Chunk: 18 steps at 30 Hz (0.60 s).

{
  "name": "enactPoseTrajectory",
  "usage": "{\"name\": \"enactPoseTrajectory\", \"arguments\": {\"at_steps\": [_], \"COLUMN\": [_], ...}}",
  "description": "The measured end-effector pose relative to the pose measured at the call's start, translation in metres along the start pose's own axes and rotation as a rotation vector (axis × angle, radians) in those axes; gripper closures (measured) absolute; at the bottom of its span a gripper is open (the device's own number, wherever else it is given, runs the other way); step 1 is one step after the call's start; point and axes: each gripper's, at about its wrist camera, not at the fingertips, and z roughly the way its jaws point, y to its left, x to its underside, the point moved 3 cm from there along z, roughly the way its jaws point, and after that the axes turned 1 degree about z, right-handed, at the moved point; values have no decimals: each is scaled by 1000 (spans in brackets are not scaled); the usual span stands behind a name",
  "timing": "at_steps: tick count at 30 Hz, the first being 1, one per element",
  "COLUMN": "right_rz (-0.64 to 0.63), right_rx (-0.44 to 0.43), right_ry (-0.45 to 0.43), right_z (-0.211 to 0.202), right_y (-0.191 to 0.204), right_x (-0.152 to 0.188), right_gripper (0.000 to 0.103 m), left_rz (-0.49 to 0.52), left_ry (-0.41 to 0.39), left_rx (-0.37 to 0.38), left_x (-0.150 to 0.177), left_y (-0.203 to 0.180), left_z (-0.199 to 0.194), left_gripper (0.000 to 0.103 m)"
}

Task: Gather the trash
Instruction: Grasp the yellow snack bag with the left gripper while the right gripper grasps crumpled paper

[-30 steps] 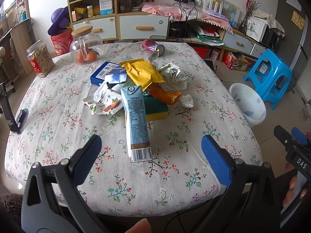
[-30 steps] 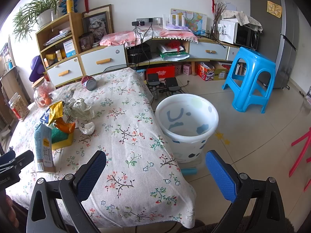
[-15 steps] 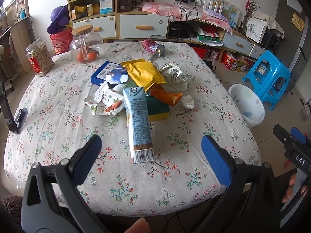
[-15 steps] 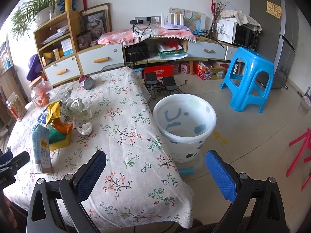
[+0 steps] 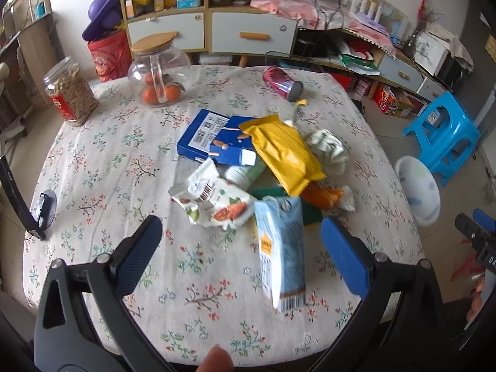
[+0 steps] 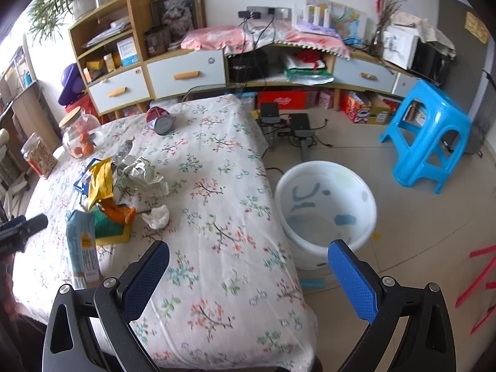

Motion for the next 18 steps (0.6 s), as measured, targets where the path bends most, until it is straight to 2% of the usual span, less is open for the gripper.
{"name": "enactPoseTrajectory", "arguments": {"at_steps": [4, 10, 14, 18], "right_rz": [20, 24, 39, 62], "right_rx": [-4, 0, -13, -57], "right_ry": [24, 69, 100, 167], "right_z": [22, 55, 80, 106], "right_y": [1, 6, 5, 5], "right_x": [-23, -45, -49, -46], "right_gripper": [0, 0, 0, 0], "left_rz": [-36, -45, -69, -77], "left_ry": [96, 166, 197, 213], "left_rx": [88, 158, 168, 151], "left_x": [-23, -43, -48, -49], "left_y": [-1, -21, -29, -30], "left_z": [24, 58, 80, 94], "left_gripper": [1, 1, 4, 11]}}
